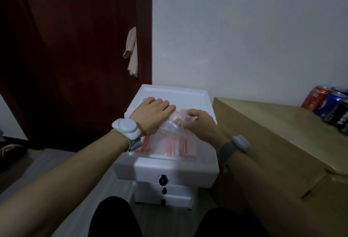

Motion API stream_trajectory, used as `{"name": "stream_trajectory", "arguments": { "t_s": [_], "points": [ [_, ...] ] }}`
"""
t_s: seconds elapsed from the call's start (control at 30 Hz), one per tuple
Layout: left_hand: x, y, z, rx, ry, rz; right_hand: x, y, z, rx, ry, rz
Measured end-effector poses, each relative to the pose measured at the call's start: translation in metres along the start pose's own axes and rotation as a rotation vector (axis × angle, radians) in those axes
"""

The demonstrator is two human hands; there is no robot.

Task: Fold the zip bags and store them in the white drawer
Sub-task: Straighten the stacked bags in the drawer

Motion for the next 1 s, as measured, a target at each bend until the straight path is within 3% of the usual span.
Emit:
{"name": "stream_trajectory", "arguments": {
  "t_s": [0.17, 0.3, 0.43, 0.6, 0.7, 0.83, 1.0],
  "points": [
    [-0.004, 0.003, 0.003, 0.03, -0.008, 0.004, -0.005, 0.006, -0.007, -0.041, 0.029, 0.057],
    [-0.008, 0.015, 0.002, 0.045, 0.004, 0.004, -0.007, 0.014, -0.015, -0.09, 0.272, 0.138],
    [-0.016, 0.024, 0.004, 0.068, 0.014, 0.022, -0.009, 0.018, -0.023, -0.082, 0.267, 0.128],
    [-0.033, 0.038, 0.01, 0.16, -0.067, 0.218, 0.006, 0.023, -0.043, -0.143, 0.298, -0.032],
    [-0.037, 0.049, 0.013, 0.298, -0.239, 0.364, 0.022, 0.021, -0.055, -0.171, 0.361, -0.092],
    [-0.04, 0.061, 0.023, 0.533, -0.648, 0.557, 0.044, 0.013, -0.078, -0.254, 0.558, -0.281],
    [-0.047, 0.073, 0.048, 0.553, -0.819, 0.612, 0.062, 0.004, -0.1, -0.377, 0.887, -0.47]
  ]
}}
Point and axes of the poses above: each hand's wrist, its own y-axis towards the middle knuckle, its own x-axis out of the back of the hand, z = x × y, the point moved 2 cm from there along y, towards the middle knuckle, and after that the axes turned 10 degrees about z, right-handed, at the moved point
